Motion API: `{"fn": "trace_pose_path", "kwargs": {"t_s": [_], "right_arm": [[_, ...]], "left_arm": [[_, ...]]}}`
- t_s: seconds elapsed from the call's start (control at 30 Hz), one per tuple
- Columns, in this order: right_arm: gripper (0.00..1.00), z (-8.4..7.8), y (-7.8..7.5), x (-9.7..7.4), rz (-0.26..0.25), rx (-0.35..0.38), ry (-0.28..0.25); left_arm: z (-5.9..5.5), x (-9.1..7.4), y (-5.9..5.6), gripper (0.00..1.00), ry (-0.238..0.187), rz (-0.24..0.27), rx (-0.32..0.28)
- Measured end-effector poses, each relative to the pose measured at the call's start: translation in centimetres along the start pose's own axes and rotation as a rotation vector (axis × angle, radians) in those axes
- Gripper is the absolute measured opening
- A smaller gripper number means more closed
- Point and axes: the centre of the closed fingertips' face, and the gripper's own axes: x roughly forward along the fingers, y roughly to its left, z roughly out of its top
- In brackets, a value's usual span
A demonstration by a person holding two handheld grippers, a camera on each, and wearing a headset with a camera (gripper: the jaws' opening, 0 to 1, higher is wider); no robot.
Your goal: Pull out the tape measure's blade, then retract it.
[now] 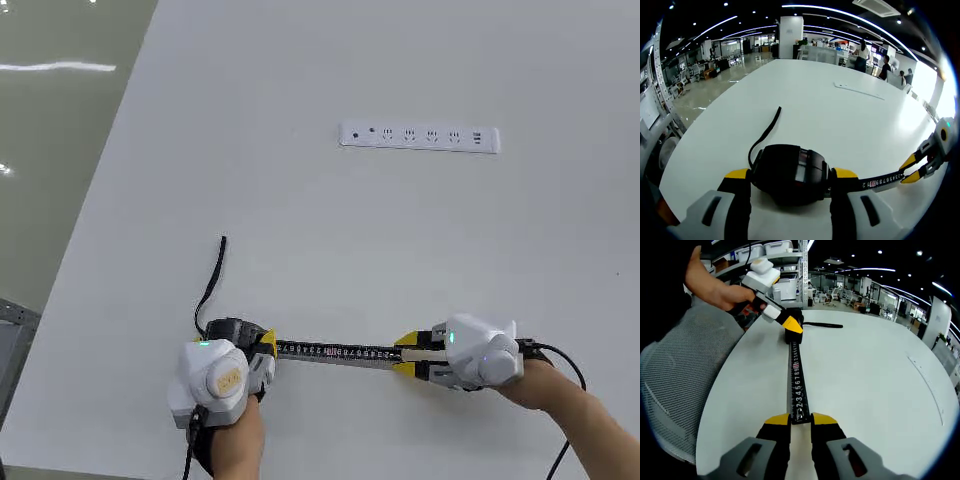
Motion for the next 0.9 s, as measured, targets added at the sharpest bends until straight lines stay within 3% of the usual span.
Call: {"fn": "trace_pose_path", "kwargs": {"t_s": [0.23, 0.9], "right_arm": [[0.14, 0.36, 0.07, -0.02, 0.002, -0.001, -0.005], [0.14, 0.85, 0.1, 0.63, 0.005, -0.008, -0.009]], "left_arm": [[-0.18, -0.03, -0.06, 0.62, 0.003, 0.005, 0.041], [-0.23, 0.03, -0.01, 0.62, 0.008, 0.007, 0.038]]}}
